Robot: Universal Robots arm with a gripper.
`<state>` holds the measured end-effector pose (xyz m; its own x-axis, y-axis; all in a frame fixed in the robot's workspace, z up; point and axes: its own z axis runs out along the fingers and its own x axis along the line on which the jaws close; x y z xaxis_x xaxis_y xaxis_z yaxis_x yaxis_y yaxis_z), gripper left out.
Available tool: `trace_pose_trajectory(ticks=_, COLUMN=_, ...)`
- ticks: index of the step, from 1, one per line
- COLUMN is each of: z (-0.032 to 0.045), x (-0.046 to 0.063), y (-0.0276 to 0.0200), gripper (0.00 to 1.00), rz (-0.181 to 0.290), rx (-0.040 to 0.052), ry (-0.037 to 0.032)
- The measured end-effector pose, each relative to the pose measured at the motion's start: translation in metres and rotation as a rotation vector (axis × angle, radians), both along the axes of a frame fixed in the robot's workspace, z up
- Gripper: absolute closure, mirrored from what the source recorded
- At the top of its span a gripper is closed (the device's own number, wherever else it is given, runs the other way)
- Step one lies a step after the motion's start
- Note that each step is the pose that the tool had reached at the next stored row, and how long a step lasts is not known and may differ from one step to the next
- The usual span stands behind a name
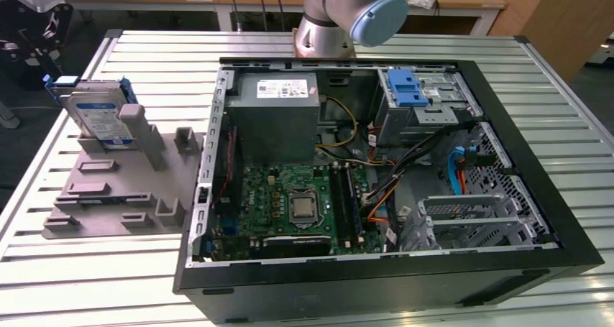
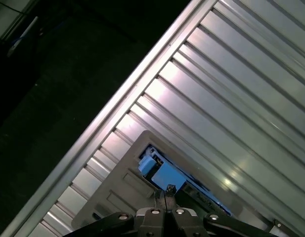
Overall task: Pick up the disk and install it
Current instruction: 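Pick up the disk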
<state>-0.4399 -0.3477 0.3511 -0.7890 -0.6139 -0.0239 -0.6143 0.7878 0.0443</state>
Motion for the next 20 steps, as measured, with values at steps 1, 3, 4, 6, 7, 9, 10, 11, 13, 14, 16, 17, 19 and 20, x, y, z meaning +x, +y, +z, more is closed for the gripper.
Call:
trace_pose_trajectory(ticks=1, z=0.0, x=0.0, y=0.0, gripper=0.89, rz=0.005, rx=0.0, ry=0.0)
trace_pose_trajectory(ticks=3, z=0.0, x=0.0, y=0.0, gripper=0.89, rz=0.015, rx=0.0, ry=0.0)
trace_pose_trajectory(ticks=4, z=0.0, x=0.0, y=0.0, gripper=0.89, rz=0.021, rx=0.0, ry=0.0)
trace_pose_trajectory(ticks=6, z=0.0, x=0.0, y=0.0, gripper=0.89, rz=0.031, rx=0.0, ry=0.0)
trace_pose_trajectory(ticks=7, z=0.0, x=0.0, y=0.0, gripper=0.89, rz=0.037, rx=0.0, ry=0.0)
trace_pose_trajectory(ticks=9, z=0.0, x=0.0, y=0.0, gripper=0.89, rz=0.049, rx=0.0, ry=0.0)
trace_pose_trajectory(ticks=10, z=0.0, x=0.0, y=0.0, gripper=0.89, rz=0.055, rx=0.0, ry=0.0)
trace_pose_trajectory(ticks=11, z=0.0, x=0.0, y=0.0, gripper=0.89, rz=0.062, rx=0.0, ry=-0.0001)
trace_pose_trajectory(ticks=13, z=0.0, x=0.0, y=0.0, gripper=0.89, rz=0.075, rx=0.0, ry=-0.0001)
trace_pose_trajectory(ticks=14, z=0.0, x=0.0, y=0.0, gripper=0.89, rz=0.082, rx=0.0, ry=0.0)
trace_pose_trajectory(ticks=16, z=0.0, x=0.0, y=0.0, gripper=0.89, rz=0.095, rx=0.0, ry=0.0)
trace_pose_trajectory(ticks=17, z=0.0, x=0.0, y=0.0, gripper=0.89, rz=0.102, rx=0.0, ry=-0.0001)
trace_pose_trajectory(ticks=19, z=0.0, x=0.0, y=0.0, gripper=0.89, rz=0.117, rx=0.0, ry=0.0)
trace_pose_trajectory(ticks=20, z=0.0, x=0.0, y=0.0, gripper=0.89, rz=0.126, rx=0.0, ry=-0.0001)
